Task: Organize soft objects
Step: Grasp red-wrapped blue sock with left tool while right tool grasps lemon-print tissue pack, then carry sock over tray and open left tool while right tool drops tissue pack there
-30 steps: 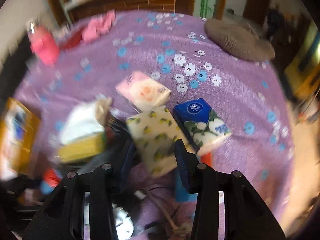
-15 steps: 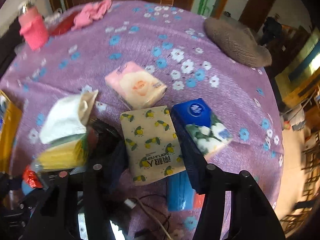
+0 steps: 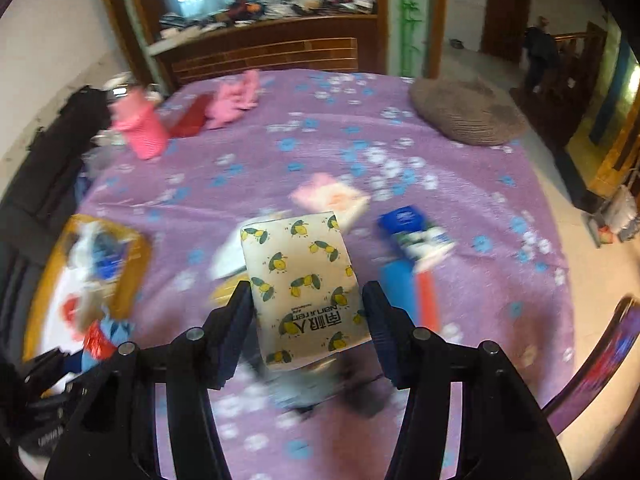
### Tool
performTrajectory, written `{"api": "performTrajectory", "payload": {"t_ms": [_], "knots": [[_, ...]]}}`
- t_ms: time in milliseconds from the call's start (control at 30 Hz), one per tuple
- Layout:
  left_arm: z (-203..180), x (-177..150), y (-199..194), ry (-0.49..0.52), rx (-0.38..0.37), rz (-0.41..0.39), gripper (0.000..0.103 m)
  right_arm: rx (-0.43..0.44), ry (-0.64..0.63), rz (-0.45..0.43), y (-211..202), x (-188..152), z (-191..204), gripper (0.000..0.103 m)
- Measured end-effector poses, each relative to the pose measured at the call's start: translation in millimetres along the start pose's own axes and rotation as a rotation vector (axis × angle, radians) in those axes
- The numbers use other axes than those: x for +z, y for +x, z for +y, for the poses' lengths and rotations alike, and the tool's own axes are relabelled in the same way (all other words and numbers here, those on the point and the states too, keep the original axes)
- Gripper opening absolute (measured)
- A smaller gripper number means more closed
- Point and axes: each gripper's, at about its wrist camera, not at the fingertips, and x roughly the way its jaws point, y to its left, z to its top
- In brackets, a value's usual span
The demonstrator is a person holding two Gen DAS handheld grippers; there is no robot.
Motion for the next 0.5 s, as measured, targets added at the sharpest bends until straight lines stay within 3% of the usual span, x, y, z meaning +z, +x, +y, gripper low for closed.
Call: {"api": "performTrajectory", "payload": {"t_ms": [100,300,500], "knots": [[26,-7,-36,-0.033,0.034,-0.045,0.032,0.074,-0.02,-0.007,-8,-11,31,0.054],[101,-19,-95,-0.124,0.189,-0.102,0.032,0.223,-0.062,0.016,-3,-31,100,0.055],[150,-17,-113,-0.176,0.31,-0.097,0.032,0.311,-0.096,0.065,21,-41,158,0.055]]}}
